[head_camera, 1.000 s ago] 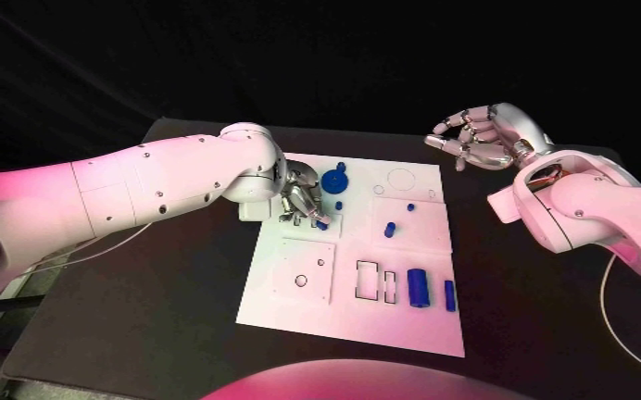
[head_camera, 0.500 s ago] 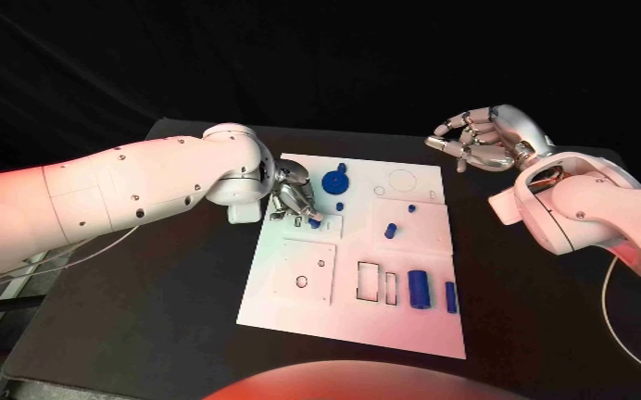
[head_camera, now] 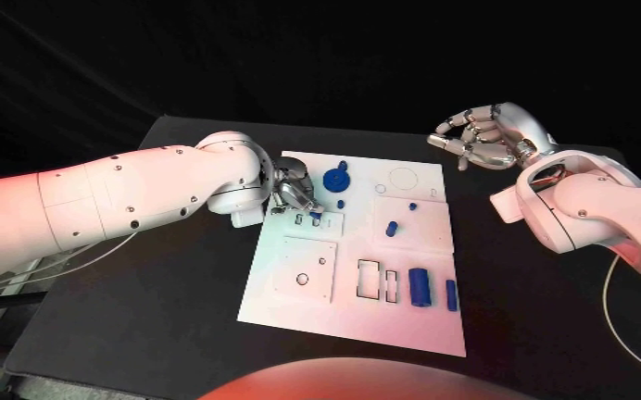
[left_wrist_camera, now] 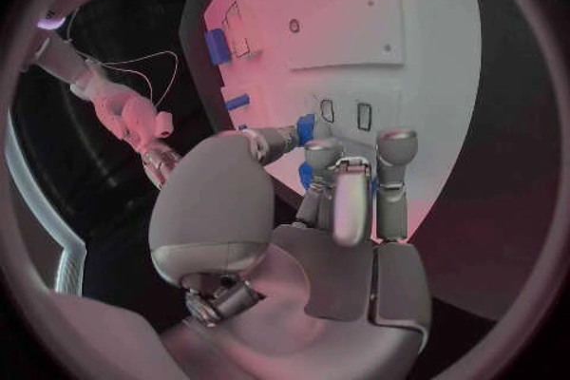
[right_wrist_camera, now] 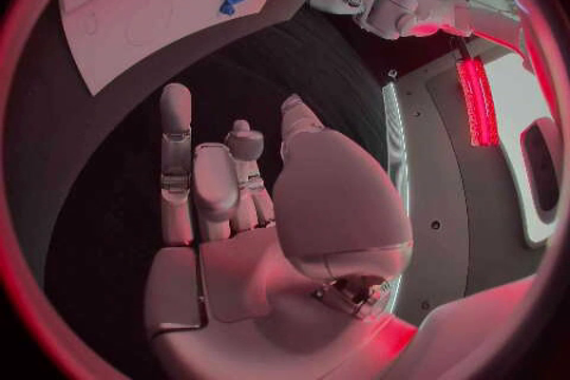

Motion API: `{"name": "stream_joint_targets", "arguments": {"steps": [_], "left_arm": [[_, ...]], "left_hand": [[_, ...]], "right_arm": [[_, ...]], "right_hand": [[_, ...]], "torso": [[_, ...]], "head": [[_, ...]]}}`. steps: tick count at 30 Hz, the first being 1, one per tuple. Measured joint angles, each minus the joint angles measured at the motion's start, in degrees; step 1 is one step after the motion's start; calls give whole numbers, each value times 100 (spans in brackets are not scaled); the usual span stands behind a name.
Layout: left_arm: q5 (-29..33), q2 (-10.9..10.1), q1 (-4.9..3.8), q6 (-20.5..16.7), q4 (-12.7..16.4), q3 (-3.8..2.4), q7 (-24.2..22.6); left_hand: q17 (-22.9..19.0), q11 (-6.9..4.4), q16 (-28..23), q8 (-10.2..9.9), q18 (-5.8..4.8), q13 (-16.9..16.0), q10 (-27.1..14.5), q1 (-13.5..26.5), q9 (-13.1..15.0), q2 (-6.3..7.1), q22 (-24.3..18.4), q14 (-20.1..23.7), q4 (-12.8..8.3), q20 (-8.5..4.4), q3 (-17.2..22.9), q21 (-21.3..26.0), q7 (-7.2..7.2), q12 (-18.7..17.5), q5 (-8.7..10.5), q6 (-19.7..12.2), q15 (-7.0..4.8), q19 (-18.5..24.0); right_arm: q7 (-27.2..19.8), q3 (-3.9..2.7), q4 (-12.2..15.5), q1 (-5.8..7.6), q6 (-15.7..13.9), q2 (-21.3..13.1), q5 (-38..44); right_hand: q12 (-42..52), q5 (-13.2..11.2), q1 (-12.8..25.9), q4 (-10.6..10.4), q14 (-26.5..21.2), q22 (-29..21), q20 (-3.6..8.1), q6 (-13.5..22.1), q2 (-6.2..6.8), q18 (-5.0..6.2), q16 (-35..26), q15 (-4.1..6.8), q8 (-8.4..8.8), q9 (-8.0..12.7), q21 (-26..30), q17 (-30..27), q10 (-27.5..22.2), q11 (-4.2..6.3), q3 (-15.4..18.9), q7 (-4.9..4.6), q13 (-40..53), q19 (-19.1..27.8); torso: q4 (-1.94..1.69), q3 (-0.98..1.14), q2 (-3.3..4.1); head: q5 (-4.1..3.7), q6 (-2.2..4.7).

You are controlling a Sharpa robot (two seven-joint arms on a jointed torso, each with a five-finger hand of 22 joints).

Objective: Assemble the parts on the task board

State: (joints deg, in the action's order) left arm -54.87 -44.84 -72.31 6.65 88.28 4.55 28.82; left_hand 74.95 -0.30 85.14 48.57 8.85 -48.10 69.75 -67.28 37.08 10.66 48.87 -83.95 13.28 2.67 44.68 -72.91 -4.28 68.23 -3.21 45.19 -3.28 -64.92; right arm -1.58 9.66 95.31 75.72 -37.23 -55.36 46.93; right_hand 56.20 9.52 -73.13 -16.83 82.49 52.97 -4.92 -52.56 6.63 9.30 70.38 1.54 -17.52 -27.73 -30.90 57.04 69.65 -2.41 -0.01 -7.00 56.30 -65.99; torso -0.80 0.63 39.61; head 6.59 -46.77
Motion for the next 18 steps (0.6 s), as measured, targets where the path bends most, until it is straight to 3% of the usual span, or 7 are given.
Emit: {"name": "stream_joint_targets", "arguments": {"steps": [18], "left_arm": [[-478,59,90,-72,15,9,9]], "left_hand": [[-1,-32,0,35,1,-21,114,161,23,56,163,1,15,-41,16,-92,51,0,-307,92,-40,-125]], "right_arm": [[0,1,2,-4,1,4,-9]], "right_hand": [[0,0,0,0,0,0,0,0,0,0,0,0,0,1,0,-2,1,-1,0,0,0,0]], "torso": [[5,0,3]], "head": [[13,-52]]}}
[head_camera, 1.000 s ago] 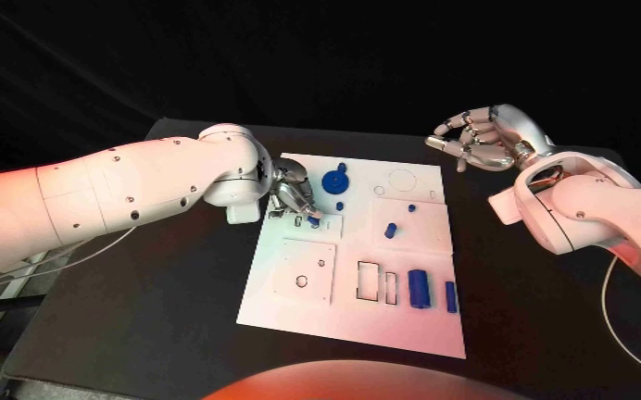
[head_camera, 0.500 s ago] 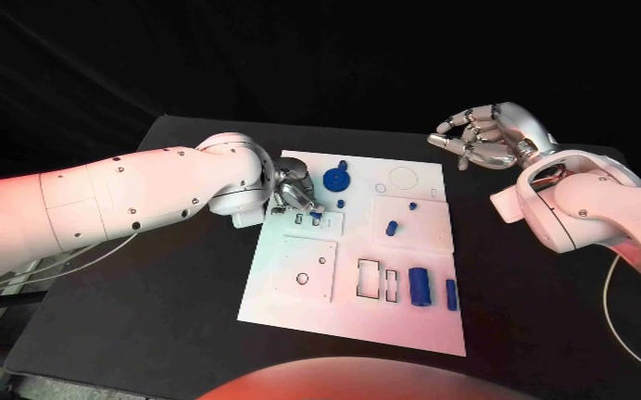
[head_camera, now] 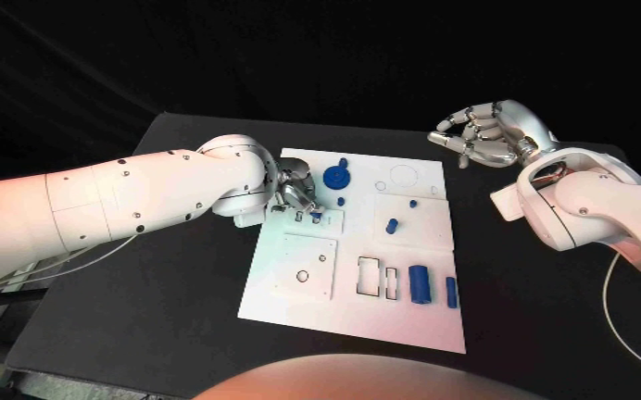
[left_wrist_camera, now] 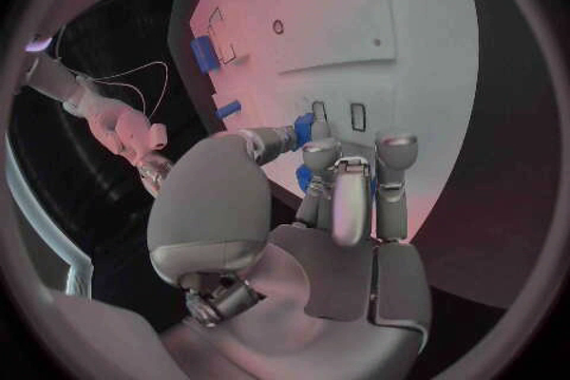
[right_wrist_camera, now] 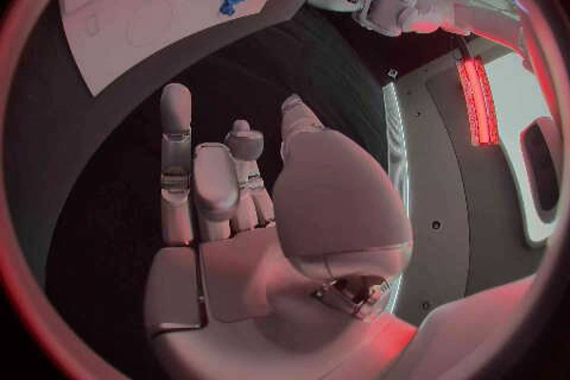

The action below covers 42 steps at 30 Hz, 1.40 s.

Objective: Assemble the parts on the task board

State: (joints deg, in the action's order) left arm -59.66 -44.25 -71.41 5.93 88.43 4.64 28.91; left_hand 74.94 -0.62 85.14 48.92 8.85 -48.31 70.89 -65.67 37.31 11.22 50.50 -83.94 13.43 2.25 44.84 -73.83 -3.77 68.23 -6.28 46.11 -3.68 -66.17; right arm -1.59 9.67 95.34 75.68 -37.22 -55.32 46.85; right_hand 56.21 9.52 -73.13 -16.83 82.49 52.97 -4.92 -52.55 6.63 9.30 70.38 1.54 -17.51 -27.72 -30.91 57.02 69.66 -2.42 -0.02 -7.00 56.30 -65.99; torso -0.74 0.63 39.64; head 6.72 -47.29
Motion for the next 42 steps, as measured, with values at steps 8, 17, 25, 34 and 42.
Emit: {"name": "stream_joint_targets", "arguments": {"steps": [8,17,25,34,42], "left_arm": [[-123,13,16,26,1,0,5],[-228,53,63,75,-12,4,11],[-303,48,67,144,-16,2,18],[-381,42,66,237,-19,-2,31],[-431,35,66,308,-17,-2,36]], "left_hand": [[0,-29,0,0,-1,-19,30,79,26,20,35,0,0,-20,0,-22,2,24,-155,3,0,-20],[-1,-30,0,0,-1,-25,30,101,25,42,47,0,0,-20,0,-22,21,29,-209,22,1,-19],[-1,-29,0,-2,-91,-25,30,108,24,49,58,-21,0,-20,0,-22,22,29,-237,24,-20,-19],[-1,-20,0,21,-90,-44,61,109,18,50,78,-21,0,-28,0,-45,23,29,-272,43,-20,-52],[-2,-30,0,27,-89,-55,71,154,22,80,84,-21,0,-20,0,-45,30,50,-342,50,-20,-60]], "right_arm": [[0,1,1,-3,1,2,-4],[-3,1,-1,-7,2,8,-8],[-4,2,-20,-8,5,1,-21],[-4,2,-54,-8,8,3,-41],[-5,2,-62,-9,10,5,-51]], "right_hand": [[0,0,0,0,0,0,0,0,0,0,0,0,0,0,0,0,0,0,0,0,0,0],[0,0,0,0,0,0,0,0,0,0,0,0,0,1,0,0,0,0,0,0,0,0],[0,0,0,-1,0,-11,0,16,0,0,0,0,0,-2,22,-13,1,0,32,-16,-14,0],[0,0,0,-1,0,-10,0,16,0,0,0,0,0,-3,22,-12,1,-1,32,-16,-14,0],[0,0,0,-1,0,-10,0,16,0,0,0,0,0,-3,20,-12,6,-5,32,-16,-14,0]], "torso": [[-2,-2,-1],[-3,-2,-3],[2,0,-3],[-2,3,-4],[-2,3,-4]], "head": [[5,-23],[9,-34],[-2,-74],[4,-72],[14,-79]]}}
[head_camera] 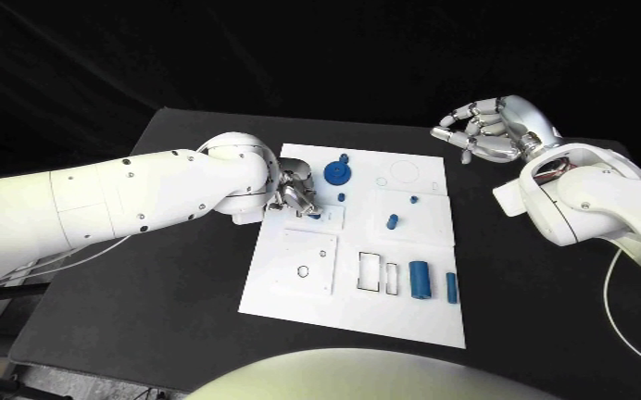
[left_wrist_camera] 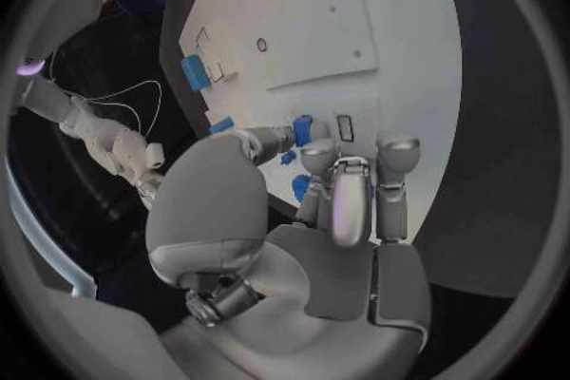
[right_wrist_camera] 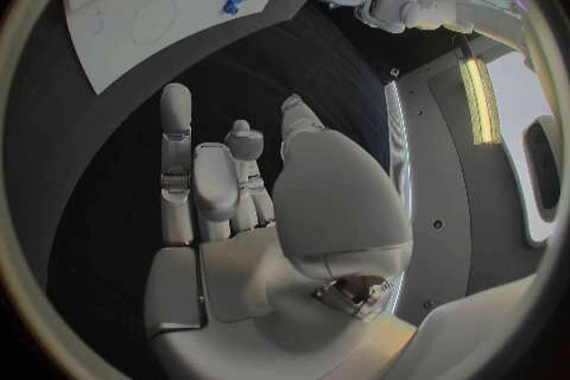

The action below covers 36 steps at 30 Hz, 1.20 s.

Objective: Assemble the parts on the task board

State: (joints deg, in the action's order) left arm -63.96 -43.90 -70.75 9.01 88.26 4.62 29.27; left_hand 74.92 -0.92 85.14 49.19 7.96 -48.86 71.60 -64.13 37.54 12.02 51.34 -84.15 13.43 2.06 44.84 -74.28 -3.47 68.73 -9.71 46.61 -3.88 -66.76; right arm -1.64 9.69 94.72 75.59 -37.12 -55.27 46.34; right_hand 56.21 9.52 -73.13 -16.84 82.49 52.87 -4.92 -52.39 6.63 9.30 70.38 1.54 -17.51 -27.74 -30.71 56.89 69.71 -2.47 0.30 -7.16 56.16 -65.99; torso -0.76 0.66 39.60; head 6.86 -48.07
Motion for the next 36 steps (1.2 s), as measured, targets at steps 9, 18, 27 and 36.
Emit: {"name": "stream_joint_targets", "arguments": {"steps": [9,18,27,36], "left_arm": [[-51,7,0,45,3,0,0],[-80,52,-2,47,-27,-2,16],[-82,106,-6,61,-77,-4,38],[-72,139,-13,120,-117,-9,45]], "left_hand": [[0,0,0,0,1,-18,0,30,20,-1,-1,0,0,0,0,0,0,0,-46,0,0,0],[-1,-1,0,27,0,-40,41,68,36,-8,-1,21,0,0,0,0,3,22,-72,24,-20,1],[-1,-23,0,42,1,-102,83,188,39,-8,16,21,-282,0,282,0,8,72,-68,74,-20,1],[-1,-62,0,88,1,-241,206,325,66,-99,88,-1,-266,-21,298,-29,10,163,-95,95,-42,-20]], "right_arm": [[-1,1,0,-1,1,4,-6],[-1,1,3,-2,2,6,-9],[-1,1,6,-3,2,4,-11],[-1,2,0,-6,5,15,-12]], "right_hand": [[0,0,0,0,0,0,0,0,0,0,0,0,0,1,-1,0,0,0,0,0,0,0],[0,0,0,0,0,-9,0,0,0,0,-32,0,-26,2,-1,0,0,0,0,0,-14,0],[0,0,0,0,0,-9,0,0,0,0,-32,0,-25,2,-1,1,0,-1,0,0,-14,0],[-24,0,0,0,0,-15,0,20,0,0,-32,0,-24,-3,26,-14,1,-1,0,20,-23,0]], "torso": [[-2,0,-2],[4,3,-1],[7,10,-1],[7,12,0]], "head": [[3,-4],[8,-1],[9,5],[0,6]]}}
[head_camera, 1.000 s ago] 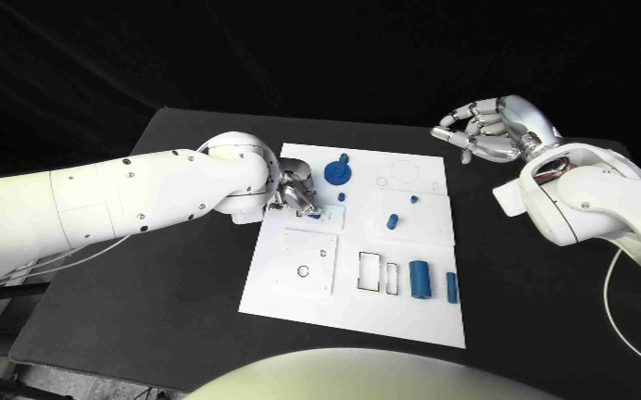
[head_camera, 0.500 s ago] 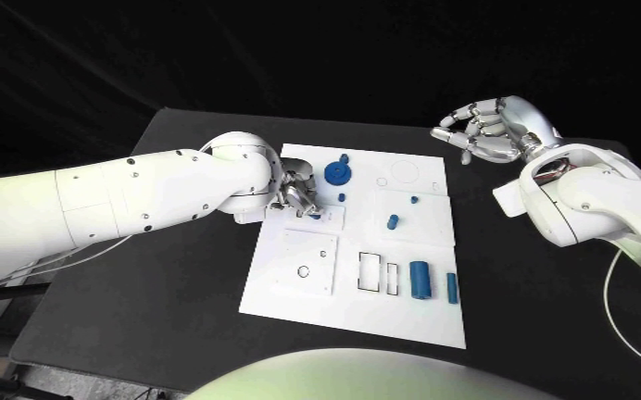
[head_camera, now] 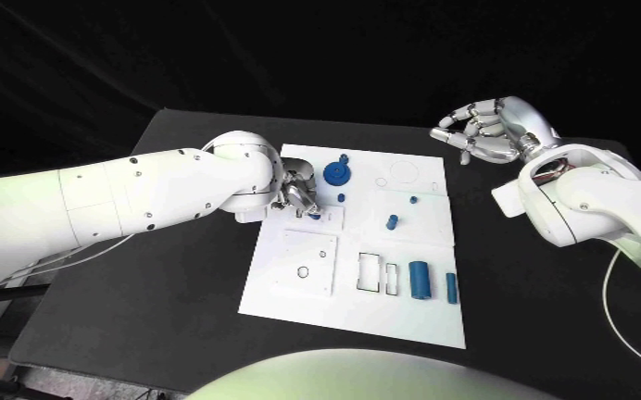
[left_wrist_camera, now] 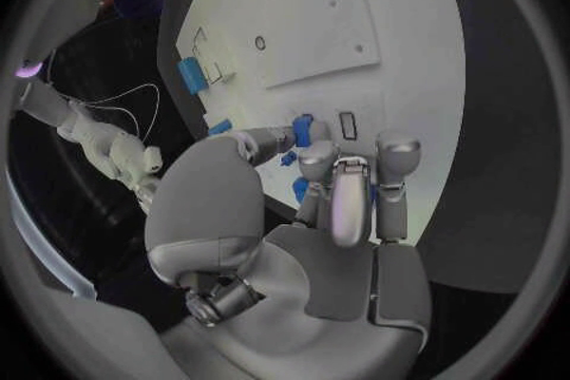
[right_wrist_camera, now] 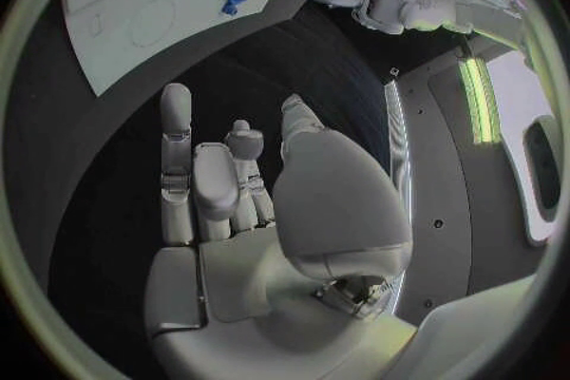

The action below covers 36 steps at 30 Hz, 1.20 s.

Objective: Assemble the parts on the task board

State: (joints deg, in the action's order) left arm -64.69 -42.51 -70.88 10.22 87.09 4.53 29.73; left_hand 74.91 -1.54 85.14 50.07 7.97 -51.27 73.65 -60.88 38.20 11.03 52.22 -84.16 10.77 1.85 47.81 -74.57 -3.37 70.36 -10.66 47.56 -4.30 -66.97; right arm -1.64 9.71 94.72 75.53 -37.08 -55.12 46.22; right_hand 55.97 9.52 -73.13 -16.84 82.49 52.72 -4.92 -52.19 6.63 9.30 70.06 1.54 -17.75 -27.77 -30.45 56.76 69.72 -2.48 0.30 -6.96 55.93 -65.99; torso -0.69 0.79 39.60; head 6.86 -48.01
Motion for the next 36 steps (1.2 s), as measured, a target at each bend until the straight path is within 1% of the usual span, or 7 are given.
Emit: {"name": "stream_joint_targets", "arguments": {"steps": [11,14,21,29,30,31,36], "left_arm": [[5,27,-5,62,-37,-3,6],[5,36,-4,71,-48,-1,13],[8,60,7,108,-69,9,24],[16,74,7,137,-100,8,24],[19,78,7,139,-106,8,24],[20,82,7,139,-110,8,24],[25,86,7,141,-124,7,20]], "left_hand": [[0,-31,0,34,0,-75,72,243,10,-31,12,21,-2,-16,1,1,33,36,-1,54,-21,-25],[0,-40,0,34,-1,-88,81,283,9,-24,12,21,-2,0,1,1,69,58,-1,92,-21,-41],[0,-61,0,51,0,-107,102,413,0,-23,22,1,-2,-20,1,2,113,59,27,154,-41,-61],[0,-61,0,51,-1,-116,102,539,-9,-6,22,21,-3,-20,3,2,127,59,27,141,-62,-61],[-1,-61,0,51,0,-116,102,566,-13,9,22,21,-281,-20,280,2,128,59,41,141,-62,-61],[0,-61,0,52,0,-116,102,596,-13,39,22,21,-289,-20,289,2,128,59,52,141,-62,-61],[-1,-61,0,51,-1,-114,102,693,-33,15,14,22,-325,-25,254,2,163,59,84,177,-61,-66]], "right_arm": [[0,2,-7,-11,4,14,-1],[0,2,-7,-11,4,14,-1],[0,3,-7,-13,5,10,-1],[0,3,-6,-14,6,8,-2],[0,3,-6,-14,6,8,-2],[0,3,-6,-14,6,8,-2],[-1,3,-6,-17,7,7,-4]], "right_hand": [[0,0,0,0,0,0,0,0,0,0,0,0,1,0,0,0,0,0,0,0,0,0],[0,0,0,0,0,0,0,0,0,0,0,0,1,1,0,0,0,0,0,0,0,0],[1,0,0,0,0,-5,0,0,0,0,0,0,1,1,0,0,0,0,0,0,-13,0],[1,0,0,0,0,-5,0,0,0,0,0,0,1,2,0,0,0,0,0,0,-14,0],[1,0,0,0,0,-5,0,0,0,0,0,0,1,2,0,1,0,0,0,0,-14,0],[1,0,0,0,0,-5,0,0,0,0,0,0,1,2,0,1,0,0,0,0,-14,0],[1,0,0,0,0,-5,0,0,0,0,0,0,1,2,0,1,0,0,0,0,-14,0]], "torso": [[0,-2,6],[-1,-5,6],[-3,-7,5],[-7,-9,-1],[-7,-9,-1],[-7,-9,-2],[-8,-12,-3]], "head": [[-11,-4],[-15,-4],[-24,-13],[-29,-21],[-29,-21],[-30,-20],[-36,-15]]}}
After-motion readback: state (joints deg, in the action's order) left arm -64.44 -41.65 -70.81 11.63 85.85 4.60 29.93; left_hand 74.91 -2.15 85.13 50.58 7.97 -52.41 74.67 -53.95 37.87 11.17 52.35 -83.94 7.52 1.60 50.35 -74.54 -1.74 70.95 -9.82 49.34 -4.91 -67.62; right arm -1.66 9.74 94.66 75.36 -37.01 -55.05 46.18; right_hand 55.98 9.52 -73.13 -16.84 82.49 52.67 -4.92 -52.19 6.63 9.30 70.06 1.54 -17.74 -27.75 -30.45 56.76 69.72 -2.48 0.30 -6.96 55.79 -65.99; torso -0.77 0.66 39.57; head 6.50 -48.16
